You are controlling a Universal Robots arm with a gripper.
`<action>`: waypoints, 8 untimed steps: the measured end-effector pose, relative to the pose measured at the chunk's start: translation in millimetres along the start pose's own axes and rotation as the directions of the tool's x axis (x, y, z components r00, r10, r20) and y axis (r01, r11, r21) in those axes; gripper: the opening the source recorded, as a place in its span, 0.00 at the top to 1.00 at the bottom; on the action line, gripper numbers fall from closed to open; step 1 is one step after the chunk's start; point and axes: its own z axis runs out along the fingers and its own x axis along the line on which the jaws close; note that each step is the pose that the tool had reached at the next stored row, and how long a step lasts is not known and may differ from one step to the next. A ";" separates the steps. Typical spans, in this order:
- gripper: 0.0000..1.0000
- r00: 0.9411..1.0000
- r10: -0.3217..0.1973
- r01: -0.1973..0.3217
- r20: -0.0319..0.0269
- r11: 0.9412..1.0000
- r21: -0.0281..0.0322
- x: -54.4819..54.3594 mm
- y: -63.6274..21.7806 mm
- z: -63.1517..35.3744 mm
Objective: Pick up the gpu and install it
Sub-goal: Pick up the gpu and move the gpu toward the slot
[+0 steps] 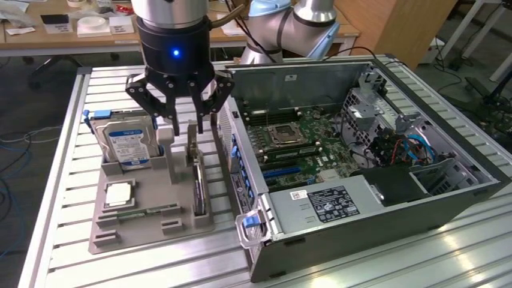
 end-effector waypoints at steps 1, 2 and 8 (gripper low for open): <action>0.58 1.000 0.000 0.000 0.000 1.000 0.000 0.0 -0.1 1.5; 0.58 1.000 0.000 0.000 0.000 1.000 0.000 0.0 -0.1 2.8; 0.58 1.000 0.000 0.000 0.000 1.000 0.000 0.1 -0.1 3.5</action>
